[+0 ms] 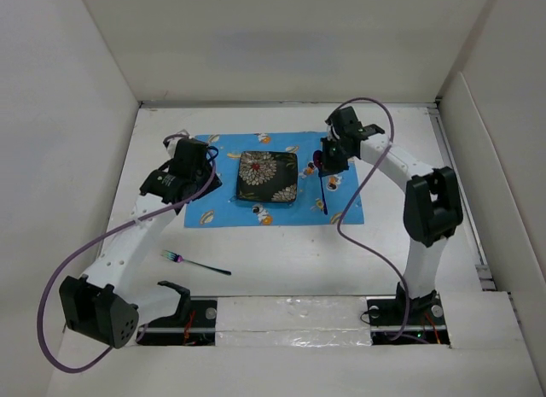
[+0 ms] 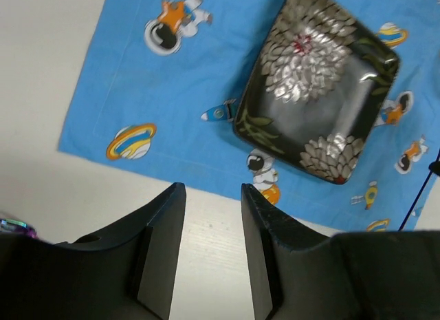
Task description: Set the dinner table for one person
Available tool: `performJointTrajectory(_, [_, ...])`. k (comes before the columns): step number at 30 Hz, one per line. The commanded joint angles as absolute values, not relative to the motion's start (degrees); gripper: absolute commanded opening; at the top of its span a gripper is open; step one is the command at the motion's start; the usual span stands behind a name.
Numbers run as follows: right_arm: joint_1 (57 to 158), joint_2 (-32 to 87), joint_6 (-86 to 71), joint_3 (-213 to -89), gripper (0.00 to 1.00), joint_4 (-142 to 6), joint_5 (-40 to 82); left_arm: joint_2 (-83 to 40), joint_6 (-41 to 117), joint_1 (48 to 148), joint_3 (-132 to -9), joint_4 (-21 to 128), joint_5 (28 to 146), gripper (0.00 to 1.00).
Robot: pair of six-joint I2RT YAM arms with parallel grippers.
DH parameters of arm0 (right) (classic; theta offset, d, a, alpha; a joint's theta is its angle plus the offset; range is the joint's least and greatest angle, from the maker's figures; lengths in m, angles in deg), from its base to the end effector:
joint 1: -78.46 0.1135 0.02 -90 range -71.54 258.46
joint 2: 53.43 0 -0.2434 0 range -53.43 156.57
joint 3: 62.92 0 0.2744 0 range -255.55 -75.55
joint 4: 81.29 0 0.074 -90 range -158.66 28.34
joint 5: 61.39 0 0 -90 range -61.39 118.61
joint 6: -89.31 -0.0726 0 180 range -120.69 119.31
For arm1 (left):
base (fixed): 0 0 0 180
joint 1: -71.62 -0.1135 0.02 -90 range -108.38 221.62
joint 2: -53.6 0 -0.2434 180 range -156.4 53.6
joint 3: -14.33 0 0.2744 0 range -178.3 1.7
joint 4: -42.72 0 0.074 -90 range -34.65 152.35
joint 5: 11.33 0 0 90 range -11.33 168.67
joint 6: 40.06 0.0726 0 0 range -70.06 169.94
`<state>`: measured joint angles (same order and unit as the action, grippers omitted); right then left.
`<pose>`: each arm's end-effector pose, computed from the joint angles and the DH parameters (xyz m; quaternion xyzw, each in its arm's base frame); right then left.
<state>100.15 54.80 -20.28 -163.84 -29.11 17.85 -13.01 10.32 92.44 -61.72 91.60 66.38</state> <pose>0.4058 0.1760 0.1846 -0.0423 0.9599 0.1770 0.2133 0.2915 -0.0943 0.2898 -0.1919 0.8795 -0.1301 0.4156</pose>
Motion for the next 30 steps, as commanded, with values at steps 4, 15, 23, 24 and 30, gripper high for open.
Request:
performJointTrajectory(4, [99.20, 62.49, -23.18, -170.74, 0.00, -31.22, 19.38, -8.11, 3.19, 88.24, -55.79, 99.28, 68.73, 0.36])
performJointTrajectory(15, [99.72, 65.05, -26.17, -169.77, 0.28, -33.07, 23.16, -12.04, 0.54, 82.35, -56.73, 115.45, 70.24, 0.36])
performJointTrajectory(23, [103.24, 56.17, -26.09, -168.19, 0.41, -34.73, 23.69, -7.75, 2.92, 82.35, -71.34, 109.85, 71.03, 0.36])
performJointTrajectory(24, [104.55, 54.43, -25.91, -166.36, 0.35, -35.61, 23.95, -6.71, 3.87, 82.35, -74.47, 109.14, 71.20, 0.36])
performJointTrajectory(30, [123.43, 44.66, -25.38, -156.77, 0.00, -47.82, 17.63, -5.73, 9.85, 82.35, -85.55, 103.69, 71.81, 0.28])
